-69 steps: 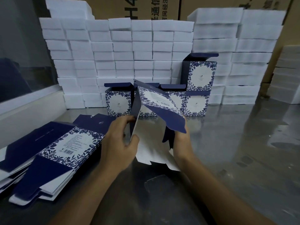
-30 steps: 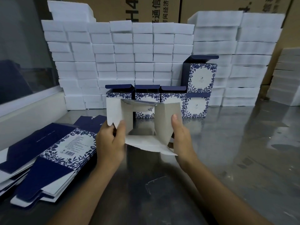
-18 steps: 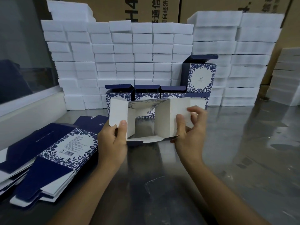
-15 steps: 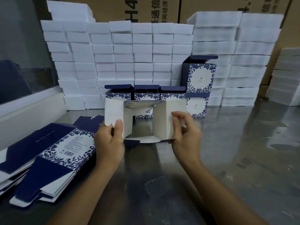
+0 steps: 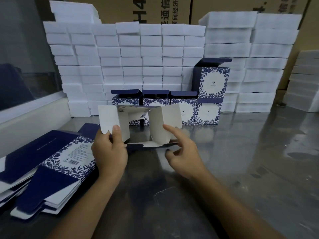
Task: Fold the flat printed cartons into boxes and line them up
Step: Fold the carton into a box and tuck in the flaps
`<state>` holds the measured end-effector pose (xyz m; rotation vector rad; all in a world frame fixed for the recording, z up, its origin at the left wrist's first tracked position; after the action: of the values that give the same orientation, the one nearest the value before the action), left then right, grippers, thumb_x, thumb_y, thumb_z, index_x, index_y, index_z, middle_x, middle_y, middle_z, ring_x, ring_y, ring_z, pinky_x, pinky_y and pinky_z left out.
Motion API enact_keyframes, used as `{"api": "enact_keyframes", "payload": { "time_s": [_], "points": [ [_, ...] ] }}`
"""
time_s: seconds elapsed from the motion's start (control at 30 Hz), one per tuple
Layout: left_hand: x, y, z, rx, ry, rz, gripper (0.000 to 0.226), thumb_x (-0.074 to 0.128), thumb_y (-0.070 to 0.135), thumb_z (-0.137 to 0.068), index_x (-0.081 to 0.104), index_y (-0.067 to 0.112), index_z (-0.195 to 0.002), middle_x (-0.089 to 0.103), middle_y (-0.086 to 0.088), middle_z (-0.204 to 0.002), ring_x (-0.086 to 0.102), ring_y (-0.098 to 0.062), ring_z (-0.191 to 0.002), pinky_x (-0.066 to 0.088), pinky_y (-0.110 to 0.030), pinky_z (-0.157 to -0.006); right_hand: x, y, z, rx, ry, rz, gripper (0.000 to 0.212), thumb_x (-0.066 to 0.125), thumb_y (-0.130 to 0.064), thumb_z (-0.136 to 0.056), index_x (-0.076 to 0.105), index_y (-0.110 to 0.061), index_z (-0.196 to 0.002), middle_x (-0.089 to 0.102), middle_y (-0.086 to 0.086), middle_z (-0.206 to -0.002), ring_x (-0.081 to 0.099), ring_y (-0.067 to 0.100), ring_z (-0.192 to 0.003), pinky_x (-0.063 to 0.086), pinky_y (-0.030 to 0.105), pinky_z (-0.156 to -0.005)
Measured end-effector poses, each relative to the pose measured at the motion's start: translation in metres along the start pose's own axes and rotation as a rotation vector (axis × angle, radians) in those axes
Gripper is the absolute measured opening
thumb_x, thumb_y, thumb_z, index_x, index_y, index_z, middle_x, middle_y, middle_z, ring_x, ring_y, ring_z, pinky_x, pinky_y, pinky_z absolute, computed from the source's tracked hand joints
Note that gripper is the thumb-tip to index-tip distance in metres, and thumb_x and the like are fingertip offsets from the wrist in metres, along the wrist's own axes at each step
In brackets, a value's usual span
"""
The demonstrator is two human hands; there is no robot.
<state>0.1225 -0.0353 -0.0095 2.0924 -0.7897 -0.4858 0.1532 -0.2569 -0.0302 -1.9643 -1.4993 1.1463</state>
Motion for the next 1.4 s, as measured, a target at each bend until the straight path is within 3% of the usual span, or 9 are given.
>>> {"api": "enact_keyframes", "payload": {
  "time_s": [0.13, 0.23, 0.37, 0.53, 0.73, 0.87, 1.0, 1.17, 1.4],
  "points": [
    [0.006, 0.013, 0.005, 0.144, -0.067, -0.074, 0.032, 0.046, 0.028, -0.102, 0.05, 0.011, -0.074, 0.048, 0.007, -0.067, 0.048, -0.012, -0.063, 0.031, -0.025, -0.052, -0.014, 0.003, -0.002, 0.034, 0.177, -0.094, 0.028, 0.073, -0.028, -0.091, 0.064, -0.046, -0.109, 0.071, -0.028, -0.1, 0.07, 0.009, -0.091, 0.05, 0.015, -0.072],
    [0.011, 0.026, 0.013, 0.257, -0.135, -0.086, 0.029, 0.039, 0.035, -0.098, 0.046, 0.018, -0.075, 0.045, 0.01, -0.067, 0.046, -0.005, -0.061, 0.028, -0.025, -0.051, -0.029, 0.008, -0.001, 0.084, 0.316, -0.074, 0.021, 0.076, -0.026, -0.09, 0.069, -0.046, -0.091, 0.074, -0.022, -0.09, 0.071, 0.013, -0.081, 0.055, 0.024, -0.072],
    [0.022, 0.034, 0.022, 0.374, -0.253, -0.151, 0.029, 0.039, 0.042, -0.098, 0.046, 0.021, -0.078, 0.044, 0.008, -0.064, 0.045, -0.007, -0.057, 0.026, -0.025, -0.05, -0.041, 0.013, 0.002, 0.132, 0.427, -0.013, 0.011, 0.078, -0.029, -0.086, 0.074, -0.038, -0.091, 0.072, -0.023, -0.082, 0.066, 0.006, -0.071, 0.057, 0.029, -0.073],
    [0.029, 0.025, 0.025, 0.388, -0.335, -0.299, 0.044, 0.054, 0.025, -0.097, 0.029, 0.03, -0.061, 0.034, 0.013, -0.047, 0.037, -0.004, -0.043, 0.019, -0.024, -0.046, -0.049, 0.005, 0.003, 0.072, 0.51, 0.031, 0.029, 0.079, -0.019, -0.085, 0.066, -0.045, -0.084, 0.066, -0.029, -0.07, 0.064, -0.005, -0.071, 0.047, 0.01, -0.062],
    [0.035, 0.024, 0.024, 0.315, -0.329, -0.179, 0.047, 0.043, 0.034, -0.093, 0.036, 0.013, -0.051, 0.042, 0.002, -0.042, 0.045, -0.017, -0.04, 0.028, -0.034, -0.048, -0.049, 0.0, 0.005, 0.061, 0.545, 0.04, 0.03, 0.083, -0.02, -0.081, 0.059, -0.024, -0.063, 0.063, -0.004, -0.077, 0.059, 0.003, -0.078, 0.043, 0.013, -0.074],
    [0.042, 0.007, 0.026, 0.101, -0.363, -0.032, 0.046, 0.052, 0.024, -0.099, 0.054, 0.005, -0.058, 0.064, -0.005, -0.052, 0.066, -0.028, -0.05, 0.055, -0.041, -0.054, -0.043, 0.019, 0.004, 0.244, 0.471, 0.01, 0.04, 0.081, -0.038, -0.082, 0.056, -0.019, -0.056, 0.063, 0.009, -0.076, 0.055, 0.007, -0.065, 0.044, 0.024, -0.069],
    [0.046, -0.01, 0.025, -0.121, -0.367, 0.113, 0.039, 0.053, 0.021, -0.098, 0.063, 0.003, -0.066, 0.069, -0.005, -0.057, 0.069, -0.017, -0.052, 0.05, -0.019, -0.042, -0.038, 0.02, 0.002, 0.251, 0.429, 0.021, 0.043, 0.074, -0.042, -0.089, 0.062, -0.012, -0.06, 0.06, 0.004, -0.07, 0.052, 0.014, -0.062, 0.042, 0.03, -0.064],
    [0.057, -0.01, 0.037, -0.227, -0.448, 0.217, 0.027, 0.057, 0.016, -0.096, 0.065, 0.015, -0.07, 0.071, 0.004, -0.061, 0.071, -0.014, -0.061, 0.056, -0.029, -0.045, 0.008, 0.009, 0.003, 0.204, 0.088, -0.079, 0.05, 0.066, -0.039, -0.096, 0.063, -0.005, -0.059, 0.06, 0.01, -0.055, 0.052, 0.015, -0.054, 0.048, 0.041, -0.06],
    [0.058, -0.011, 0.04, -0.278, -0.465, 0.247, 0.024, 0.058, 0.013, -0.095, 0.066, 0.016, -0.072, 0.072, 0.0, -0.064, 0.073, -0.018, -0.064, 0.056, -0.03, -0.046, 0.023, 0.007, 0.006, 0.2, -0.005, -0.031, 0.046, 0.058, -0.033, -0.101, 0.069, -0.005, -0.066, 0.064, 0.01, -0.058, 0.055, 0.014, -0.053, 0.05, 0.041, -0.062]
  ]
}}
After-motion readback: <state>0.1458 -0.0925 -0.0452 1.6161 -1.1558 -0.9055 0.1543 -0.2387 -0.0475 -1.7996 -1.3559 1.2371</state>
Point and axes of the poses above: each hand's wrist, its own z-axis away from the middle knuckle, its own x-axis out of the palm, y = z × x, the point moved 8 cm from there along -z, towards the middle knuckle
